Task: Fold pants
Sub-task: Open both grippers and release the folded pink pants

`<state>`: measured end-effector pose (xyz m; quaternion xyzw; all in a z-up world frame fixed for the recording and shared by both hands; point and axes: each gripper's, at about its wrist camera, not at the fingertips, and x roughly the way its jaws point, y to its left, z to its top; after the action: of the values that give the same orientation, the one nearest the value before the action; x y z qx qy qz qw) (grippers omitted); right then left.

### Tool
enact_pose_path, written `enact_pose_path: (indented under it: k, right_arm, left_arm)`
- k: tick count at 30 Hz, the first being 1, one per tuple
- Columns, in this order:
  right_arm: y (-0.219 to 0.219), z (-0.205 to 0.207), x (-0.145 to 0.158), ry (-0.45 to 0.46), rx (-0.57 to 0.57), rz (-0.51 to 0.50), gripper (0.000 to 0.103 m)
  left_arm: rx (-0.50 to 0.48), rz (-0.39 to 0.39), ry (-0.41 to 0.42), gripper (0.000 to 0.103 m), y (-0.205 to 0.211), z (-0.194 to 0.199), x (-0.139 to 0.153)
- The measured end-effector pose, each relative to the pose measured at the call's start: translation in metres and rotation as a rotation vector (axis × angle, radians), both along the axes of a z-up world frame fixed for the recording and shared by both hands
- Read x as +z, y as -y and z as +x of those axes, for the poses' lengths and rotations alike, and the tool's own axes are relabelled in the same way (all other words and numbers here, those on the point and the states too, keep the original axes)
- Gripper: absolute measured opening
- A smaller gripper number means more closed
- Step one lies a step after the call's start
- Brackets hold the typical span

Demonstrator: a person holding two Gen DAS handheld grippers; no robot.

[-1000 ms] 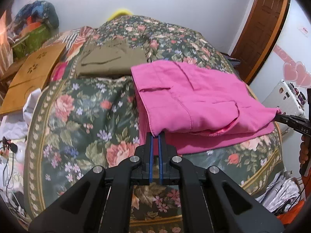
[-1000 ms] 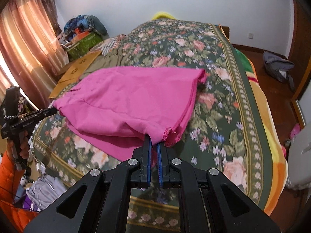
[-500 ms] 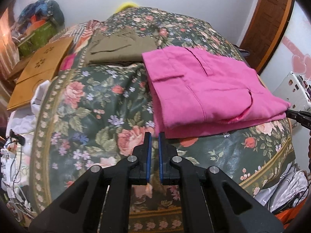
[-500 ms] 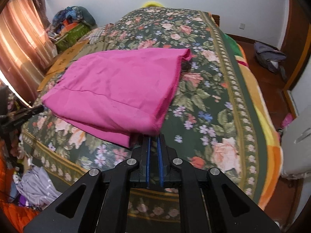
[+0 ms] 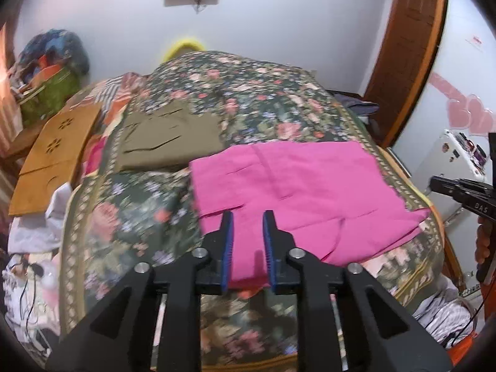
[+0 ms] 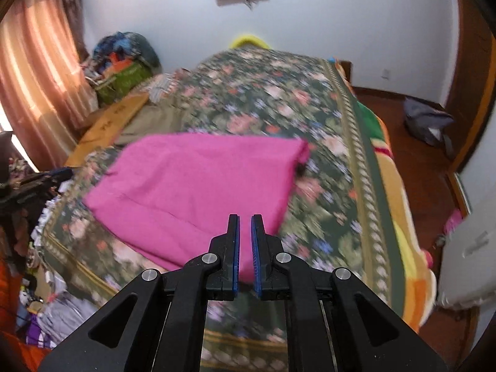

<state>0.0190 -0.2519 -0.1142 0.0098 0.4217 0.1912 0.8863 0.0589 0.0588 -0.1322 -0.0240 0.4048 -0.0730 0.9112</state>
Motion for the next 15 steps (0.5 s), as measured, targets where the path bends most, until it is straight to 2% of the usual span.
enact_pose_path:
  k: [7, 15]
  right_arm:
    - [-0.04, 0.009, -0.011, -0.008, 0.085, -0.001, 0.009]
    - [-0.051, 0.012, -0.05, -0.112, 0.118, -0.046, 0.009]
  left_arm:
    - [-0.059, -0.04, -0.056, 0.023, 0.032, 0.016, -0.023]
    - [-0.058, -0.024, -0.15, 0.025, 0.036, 0.016, -0.063]
